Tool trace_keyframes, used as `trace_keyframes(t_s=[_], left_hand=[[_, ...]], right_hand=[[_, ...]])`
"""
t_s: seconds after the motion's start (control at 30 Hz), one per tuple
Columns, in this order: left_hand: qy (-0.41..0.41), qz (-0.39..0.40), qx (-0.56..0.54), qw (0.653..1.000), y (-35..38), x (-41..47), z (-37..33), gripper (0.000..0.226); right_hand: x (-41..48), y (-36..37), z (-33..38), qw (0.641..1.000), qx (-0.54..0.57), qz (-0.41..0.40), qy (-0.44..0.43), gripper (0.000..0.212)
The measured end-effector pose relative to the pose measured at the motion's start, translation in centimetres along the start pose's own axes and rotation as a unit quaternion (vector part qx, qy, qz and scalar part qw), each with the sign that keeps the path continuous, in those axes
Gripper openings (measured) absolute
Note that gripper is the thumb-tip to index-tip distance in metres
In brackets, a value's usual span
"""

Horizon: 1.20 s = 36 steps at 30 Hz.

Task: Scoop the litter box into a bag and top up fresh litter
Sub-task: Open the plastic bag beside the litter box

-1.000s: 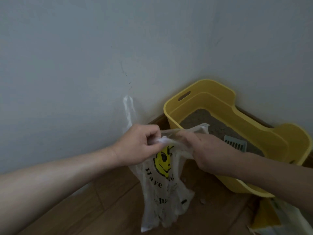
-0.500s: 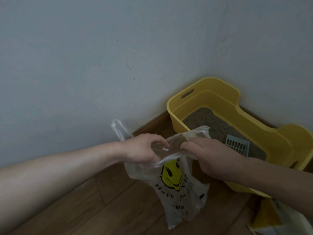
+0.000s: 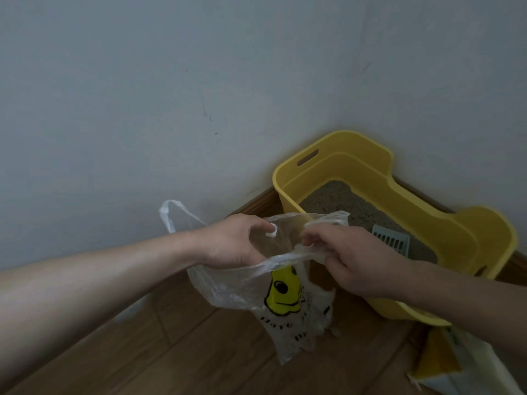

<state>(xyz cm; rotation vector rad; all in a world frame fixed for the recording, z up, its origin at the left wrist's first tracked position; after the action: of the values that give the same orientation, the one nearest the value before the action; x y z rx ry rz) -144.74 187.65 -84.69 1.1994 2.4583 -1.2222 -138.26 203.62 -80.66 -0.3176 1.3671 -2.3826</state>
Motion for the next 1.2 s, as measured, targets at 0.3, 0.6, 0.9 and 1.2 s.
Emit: trace_keyframes(t_s=[0.3, 0.6, 0.9, 1.2], left_hand=[[0.063, -0.062, 0.122, 0.989, -2.4, 0.1, -2.5, 0.097], [0.133, -0.082, 0.206, 0.966, -2.4, 0.3, -3.9, 0.073], [0.099, -0.102, 0.192, 0.971, -0.5, -0.9, 0.2, 0.107], [0.015, -0.013, 0.147, 0.989, 1.8, -2.1, 5.1, 0.121]], right_hand=[[1.0, 0.3, 0.4, 0.996, 0.051, 0.074, 0.019, 0.058], [6.5, 0.7, 2.2, 0.990, -0.114, 0.046, -0.074, 0.039], [3.9, 4.6, -1.8, 0.976, -0.174, 0.125, -0.028, 0.108], [1.6, 6.3, -3.4, 0.972, -0.153, 0.176, -0.016, 0.115]])
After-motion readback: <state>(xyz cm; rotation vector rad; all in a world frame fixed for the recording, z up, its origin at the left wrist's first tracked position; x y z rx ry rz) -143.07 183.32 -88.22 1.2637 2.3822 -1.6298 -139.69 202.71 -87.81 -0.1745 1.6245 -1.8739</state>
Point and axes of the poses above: each hand's wrist, its own x-axis towards the middle knuckle, its own y-axis out of the palm, z = x × y, the point moved 8 cm from there along x, towards the middle knuckle, and after that the axes turned 3 degrees about y, right-handed, at the moved point
